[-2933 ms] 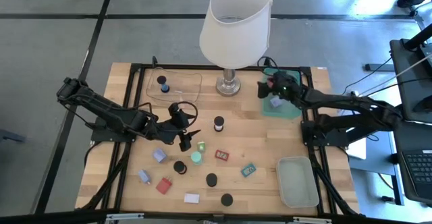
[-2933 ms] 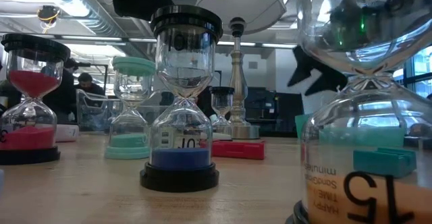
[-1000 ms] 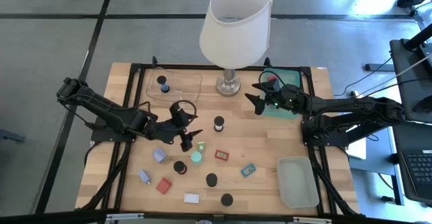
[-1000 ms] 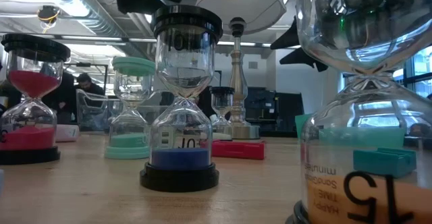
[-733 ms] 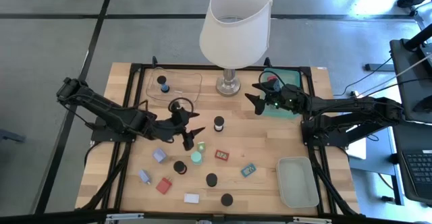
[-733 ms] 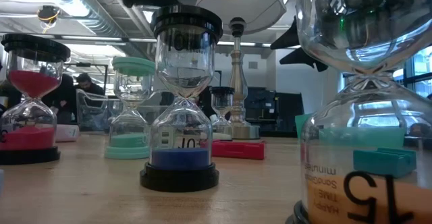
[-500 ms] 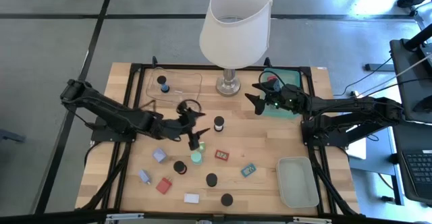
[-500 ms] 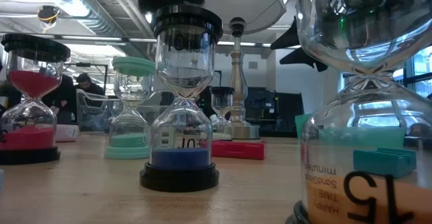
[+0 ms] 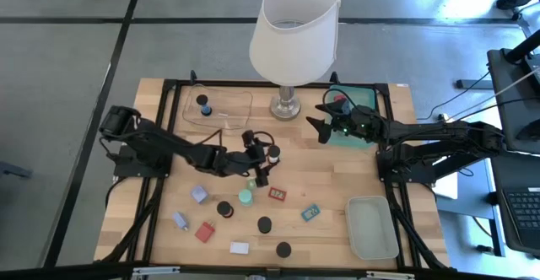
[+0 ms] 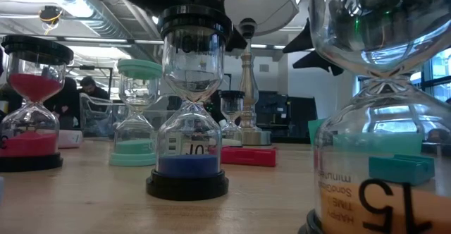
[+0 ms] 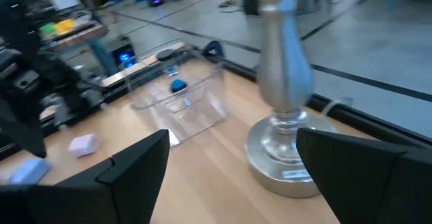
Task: Pick & Place Office items
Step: Put the light blue hourglass into the transparent bin
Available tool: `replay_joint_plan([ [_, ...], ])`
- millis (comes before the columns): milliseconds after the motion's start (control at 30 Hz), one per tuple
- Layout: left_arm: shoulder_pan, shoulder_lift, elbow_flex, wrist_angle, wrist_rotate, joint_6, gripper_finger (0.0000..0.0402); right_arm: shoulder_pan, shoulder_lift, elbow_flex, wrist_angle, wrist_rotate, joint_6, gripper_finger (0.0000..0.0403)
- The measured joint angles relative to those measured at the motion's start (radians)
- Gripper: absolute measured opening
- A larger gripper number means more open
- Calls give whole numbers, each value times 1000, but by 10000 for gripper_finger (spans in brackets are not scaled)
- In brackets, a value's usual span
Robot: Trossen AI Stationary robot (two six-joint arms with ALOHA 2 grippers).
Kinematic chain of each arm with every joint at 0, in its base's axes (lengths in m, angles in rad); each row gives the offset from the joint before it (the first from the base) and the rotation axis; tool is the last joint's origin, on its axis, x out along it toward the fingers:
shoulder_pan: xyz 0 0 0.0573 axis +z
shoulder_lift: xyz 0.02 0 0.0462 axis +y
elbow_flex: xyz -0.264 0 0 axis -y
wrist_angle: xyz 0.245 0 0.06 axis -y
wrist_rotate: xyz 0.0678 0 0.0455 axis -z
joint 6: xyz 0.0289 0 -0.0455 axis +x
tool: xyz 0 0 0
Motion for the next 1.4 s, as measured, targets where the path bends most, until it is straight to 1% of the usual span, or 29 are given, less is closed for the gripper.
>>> replay_joint_plan([
  [100, 15, 8, 0, -3, -29, -3, 278, 1, 0, 0, -21, 62, 22, 327],
  [233, 29, 7, 0, -9, -29, -9, 278, 1, 0, 0, -68, 136, 25, 327],
  [300, 31, 7, 0, -14, -30, -22, 278, 1, 0, 0, -96, 147, 53, 327],
  [367, 31, 7, 0, -15, -30, -22, 278, 1, 0, 0, -127, 149, 113, 327],
  [433, 29, 7, 0, -16, -30, -22, 278, 1, 0, 0, -140, 173, 171, 327],
  [567, 29, 7, 0, -16, -30, -25, 278, 1, 0, 0, -146, 230, 190, 327],
  [833, 29, 7, 0, -16, -26, -79, 278, 1, 0, 0, -145, 229, 163, 327],
  [967, 29, 7, 0, -16, 42, -104, 278, 1, 0, 0, -145, 227, 163, 327],
  [1100, 28, 7, 0, -16, 94, -99, 278, 1, 0, 0, -145, 227, 162, 327],
  [1233, 29, 7, 0, -23, 117, -43, 278, 1, 0, 0, -145, 227, 162, 327],
  [1400, 25, 10, 0, -22, 118, -32, 278, 1, 0, 0, -146, 227, 162, 327],
])
